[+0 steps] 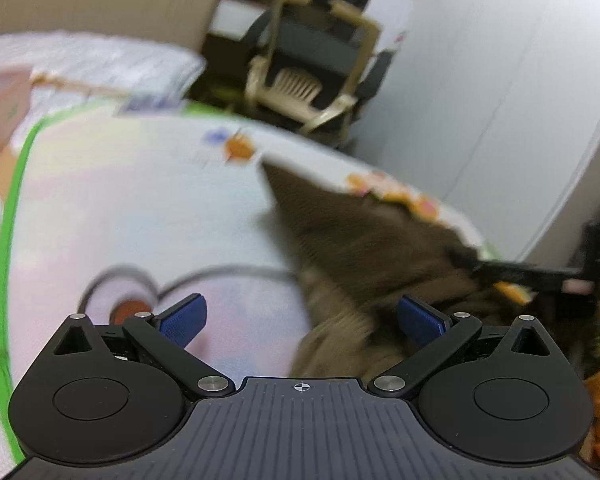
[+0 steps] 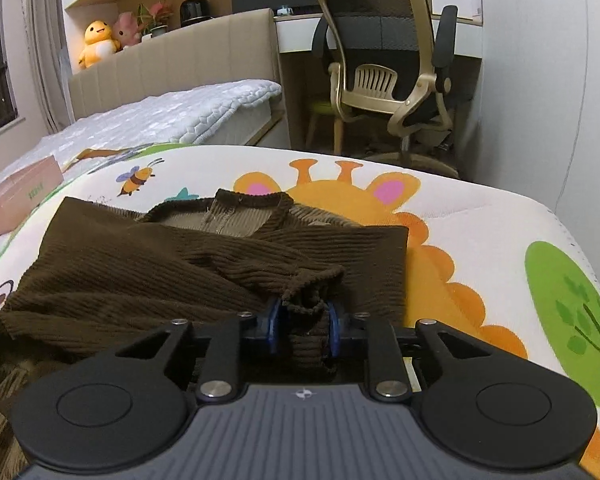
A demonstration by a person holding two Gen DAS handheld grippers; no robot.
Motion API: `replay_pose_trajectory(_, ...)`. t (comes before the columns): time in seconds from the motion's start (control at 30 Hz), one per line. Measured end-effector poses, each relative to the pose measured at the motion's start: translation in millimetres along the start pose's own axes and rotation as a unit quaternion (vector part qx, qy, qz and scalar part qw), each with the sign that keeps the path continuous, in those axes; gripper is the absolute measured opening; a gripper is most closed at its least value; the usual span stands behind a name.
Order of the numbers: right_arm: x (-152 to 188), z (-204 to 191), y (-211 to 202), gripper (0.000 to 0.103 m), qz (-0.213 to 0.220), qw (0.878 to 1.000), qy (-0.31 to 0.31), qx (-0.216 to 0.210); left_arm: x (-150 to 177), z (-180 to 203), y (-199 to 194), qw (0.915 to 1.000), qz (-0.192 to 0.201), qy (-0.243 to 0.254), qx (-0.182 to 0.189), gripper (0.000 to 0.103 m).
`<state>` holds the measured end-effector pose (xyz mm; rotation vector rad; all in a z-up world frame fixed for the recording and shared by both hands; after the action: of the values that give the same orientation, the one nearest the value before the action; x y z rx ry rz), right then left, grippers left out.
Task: Fold clothes
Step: 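Grasp the folded sleeve edge with the right gripper while the left gripper grasps the collar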
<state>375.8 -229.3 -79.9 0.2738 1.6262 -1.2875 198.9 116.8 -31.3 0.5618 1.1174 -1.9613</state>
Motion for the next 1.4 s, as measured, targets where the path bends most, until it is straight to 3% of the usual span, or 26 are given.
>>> replay_pose_trajectory(0.13, -0.4, 6.6, -0.5, 0.023, 0.005, 1.0, 0.012, -0.006, -16.7, 41.7, -0.4, 0.9976, -0.013, 0.051, 0.045, 0.103)
replay_pose_trajectory(0.27, -12.3, 4.2, -12.1, 0.023, 0.041, 0.998, -0.019, 0.032, -14.2, 80.8, 32.3, 0.9921, -0.038, 0.095, 0.072, 0.103)
replay_pose_trajectory(0.33, -16.8, 4.8, -16.2, 0.023, 0.046, 0.998, -0.028, 0.033, -10.6, 86.5, 57.5, 0.9912, -0.055, 0.094, 0.076, 0.103)
replay_pose_trajectory(0.4, -12.1, 8.9, -9.2, 0.027, 0.022, 0.999, -0.031, 0.033, -7.2, 76.7, 82.2, 0.993, -0.076, 0.07, 0.057, 0.103)
replay_pose_trajectory(0.47, -4.3, 13.6, -0.3, 0.043, -0.005, 0.999, -0.035, 0.032, -5.4, 60.1, 104.5, 0.9942, -0.096, 0.042, 0.026, 0.103)
replay_pose_trajectory(0.53, -2.5, 21.1, -3.1, 0.058, -0.004, 1.0, -0.017, 0.023, -5.6, 46.7, 117.6, 0.9938, -0.109, 0.021, 0.009, 0.103)
replay_pose_trajectory(0.67, -13.5, 34.3, -21.6, 0.058, 0.031, 0.999, 0.031, -0.009, -12.7, 31.5, 114.4, 0.9936, -0.112, 0.005, 0.016, 0.103)
replay_pose_trajectory(0.8, -27.0, 37.0, -39.9, 0.058, 0.056, 0.998, 0.023, -0.013, -13.0, 28.0, 113.8, 0.9938, -0.11, 0.006, 0.015, 0.103)
replay_pose_trajectory(0.97, 9.6, 31.2, -22.6, 0.059, -0.009, 1.0, -0.021, 0.01, -9.9, 34.5, 115.2, 0.9937, -0.107, 0.032, 0.008, 0.103)
replay_pose_trajectory(1.07, 21.6, 35.5, -20.0, 0.068, -0.012, 1.0, -0.01, 0.017, -13.3, 34.5, 113.3, 0.9933, -0.112, 0.028, 0.003, 0.103)
replay_pose_trajectory(1.23, 7.0, 40.8, -23.5, 0.068, -0.003, 1.0, -0.014, 0.016, -39.2, 20.1, 93.2, 0.9937, -0.105, -0.039, 0.005, 0.103)
replay_pose_trajectory(1.4, -15.8, 70.9, -2.0, 0.068, 0.0, 0.996, 0.089, -0.026, -67.1, -16.0, 103.8, 0.9845, -0.116, -0.132, -0.01, 0.103)
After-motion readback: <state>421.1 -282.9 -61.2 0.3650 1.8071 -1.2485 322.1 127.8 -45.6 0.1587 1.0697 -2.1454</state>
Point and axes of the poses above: each gripper's, at about its wrist camera, not at the fingertips, and y roughly the way its jaws point, z to its right, x to its underside, the point moved 6 cm from there along y, roughly the way its jaws point, and after that the axes turned 13 degrees about -y, right-handed, at the moved point
